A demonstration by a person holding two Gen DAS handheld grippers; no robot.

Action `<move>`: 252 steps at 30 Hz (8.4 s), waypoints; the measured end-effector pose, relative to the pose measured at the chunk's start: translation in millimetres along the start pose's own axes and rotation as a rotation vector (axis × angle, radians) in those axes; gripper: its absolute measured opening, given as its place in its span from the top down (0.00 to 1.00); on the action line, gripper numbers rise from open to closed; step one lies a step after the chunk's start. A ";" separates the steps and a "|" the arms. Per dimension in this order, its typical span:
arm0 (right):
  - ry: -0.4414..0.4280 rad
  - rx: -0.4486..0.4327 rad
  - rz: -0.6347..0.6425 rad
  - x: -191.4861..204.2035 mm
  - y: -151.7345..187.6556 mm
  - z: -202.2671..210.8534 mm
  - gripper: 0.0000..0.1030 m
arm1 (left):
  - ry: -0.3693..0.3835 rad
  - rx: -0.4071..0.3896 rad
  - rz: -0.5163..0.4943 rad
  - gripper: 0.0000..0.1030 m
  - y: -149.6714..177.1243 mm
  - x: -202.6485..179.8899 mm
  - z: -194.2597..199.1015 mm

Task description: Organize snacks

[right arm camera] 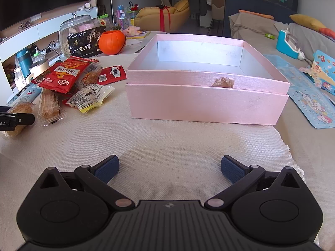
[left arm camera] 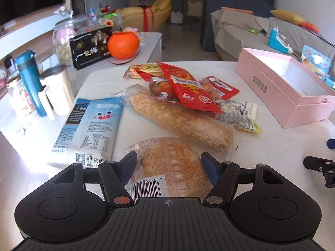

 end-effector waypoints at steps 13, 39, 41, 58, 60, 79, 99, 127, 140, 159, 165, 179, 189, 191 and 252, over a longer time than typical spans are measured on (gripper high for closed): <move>-0.235 -0.015 0.147 76.8 -37.0 26.6 0.12 | 0.087 -0.031 0.100 0.40 24.1 19.7 30.7; -0.384 0.149 0.215 150.8 -93.9 10.4 0.57 | 0.063 -0.071 0.189 0.39 32.3 23.9 28.5; -0.347 0.115 0.142 154.4 -118.4 -5.1 0.41 | 0.072 -0.057 0.185 0.37 33.3 24.5 27.0; -0.327 0.221 0.207 179.3 -125.5 -34.5 0.57 | 0.142 -0.032 0.126 0.43 26.8 2.7 47.3; -0.343 0.191 0.223 156.7 -122.7 -4.3 0.57 | 0.161 -0.064 0.089 0.44 17.4 -13.5 56.5; -0.097 0.045 0.102 -49.3 -89.0 92.2 0.57 | 0.426 -0.256 0.128 0.45 -180.1 -146.8 -20.2; -0.008 -0.167 0.140 -16.3 -177.9 22.7 0.40 | 0.125 -0.130 0.089 0.45 -64.2 -57.5 38.5; -0.047 0.030 -0.046 20.7 -131.4 -53.8 0.45 | -0.117 -0.055 0.313 0.45 -13.8 111.8 6.0; -0.264 0.111 0.064 92.6 -136.5 -80.9 0.77 | -0.013 -0.039 0.270 0.45 -2.5 102.3 5.7; -0.462 0.114 0.254 140.6 -83.0 14.2 0.42 | 0.039 -0.058 0.175 0.48 -49.3 76.4 -21.5; -0.412 0.192 0.281 162.6 -42.4 -18.3 0.56 | 0.169 -0.041 0.079 0.48 -50.3 36.0 -13.7; -0.380 0.159 0.224 91.7 4.5 25.8 0.55 | 0.044 0.043 -0.061 0.44 -55.6 -23.2 -51.0; -0.336 0.066 0.021 37.5 -40.4 19.5 0.42 | -0.075 0.070 -0.077 0.46 -42.8 9.0 -38.1; -0.282 0.024 -0.035 23.3 -56.6 13.3 0.42 | -0.075 0.083 -0.048 0.49 -38.5 17.6 -38.3; -0.165 -0.014 0.131 37.7 1.6 7.5 0.24 | -0.070 0.041 0.012 0.46 -15.6 9.1 -15.9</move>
Point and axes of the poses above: each gripper's, at about its wrist camera, not at the fingertips, and z roughly against the way its jaws point, x to its left, y to its underside, the point moved 6 cm from there along -z, roughly the way its jaws point, and after that the axes turned 8 degrees about -z, right-handed, at the moved point
